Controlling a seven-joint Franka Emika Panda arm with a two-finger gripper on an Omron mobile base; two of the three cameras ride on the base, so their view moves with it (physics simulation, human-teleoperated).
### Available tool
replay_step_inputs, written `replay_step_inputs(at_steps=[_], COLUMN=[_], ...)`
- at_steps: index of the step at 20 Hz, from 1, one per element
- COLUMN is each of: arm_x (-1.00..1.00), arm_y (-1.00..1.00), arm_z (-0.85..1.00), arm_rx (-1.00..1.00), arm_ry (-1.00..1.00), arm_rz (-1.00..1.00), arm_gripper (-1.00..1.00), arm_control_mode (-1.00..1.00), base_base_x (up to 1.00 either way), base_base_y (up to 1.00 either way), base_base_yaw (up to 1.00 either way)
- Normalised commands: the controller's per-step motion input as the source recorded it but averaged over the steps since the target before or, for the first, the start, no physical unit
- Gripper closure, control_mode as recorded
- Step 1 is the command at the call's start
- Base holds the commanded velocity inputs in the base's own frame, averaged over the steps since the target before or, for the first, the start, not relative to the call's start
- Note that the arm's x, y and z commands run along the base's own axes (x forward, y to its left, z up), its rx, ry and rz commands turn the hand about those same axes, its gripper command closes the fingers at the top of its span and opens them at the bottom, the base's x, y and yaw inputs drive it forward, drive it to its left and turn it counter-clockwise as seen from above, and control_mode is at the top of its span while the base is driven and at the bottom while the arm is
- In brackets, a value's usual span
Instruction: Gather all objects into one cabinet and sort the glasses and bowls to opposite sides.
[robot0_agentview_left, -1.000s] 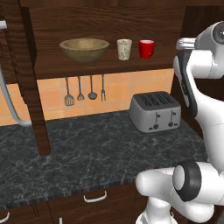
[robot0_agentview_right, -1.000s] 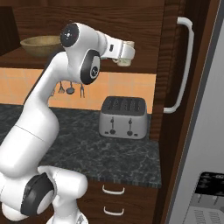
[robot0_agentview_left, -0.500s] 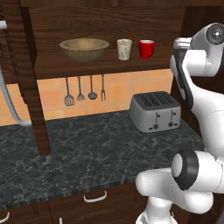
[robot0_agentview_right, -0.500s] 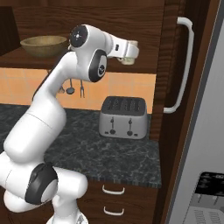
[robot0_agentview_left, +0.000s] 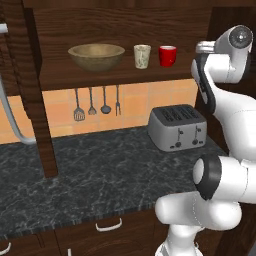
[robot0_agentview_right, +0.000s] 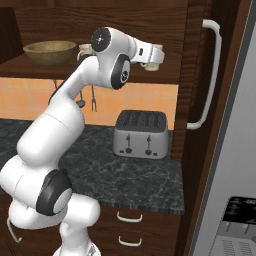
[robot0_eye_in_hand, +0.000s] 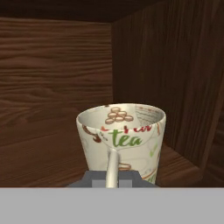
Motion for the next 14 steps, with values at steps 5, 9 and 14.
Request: replay_step_inputs(at_steps=[5, 9, 14], arm_x=[0.10, 0.13, 0.19], arm_y=[-0.16, -0.10, -0.09], arm_z=[0.00, 0.00, 0.00], arm_rx=[0.00, 0.00, 0.00], arm_ry=[0.00, 0.00, 0.00], arm_rz=[-0.02, -0.04, -0.04], arm_gripper=[1.00, 1.00, 1.00], arm_control_mode=[-1.00, -1.00, -1.00], base_base_x=[0.00, 0.00, 0.00], base_base_y=[0.00, 0.00, 0.00], base_base_yaw=[0.00, 0.00, 0.00])
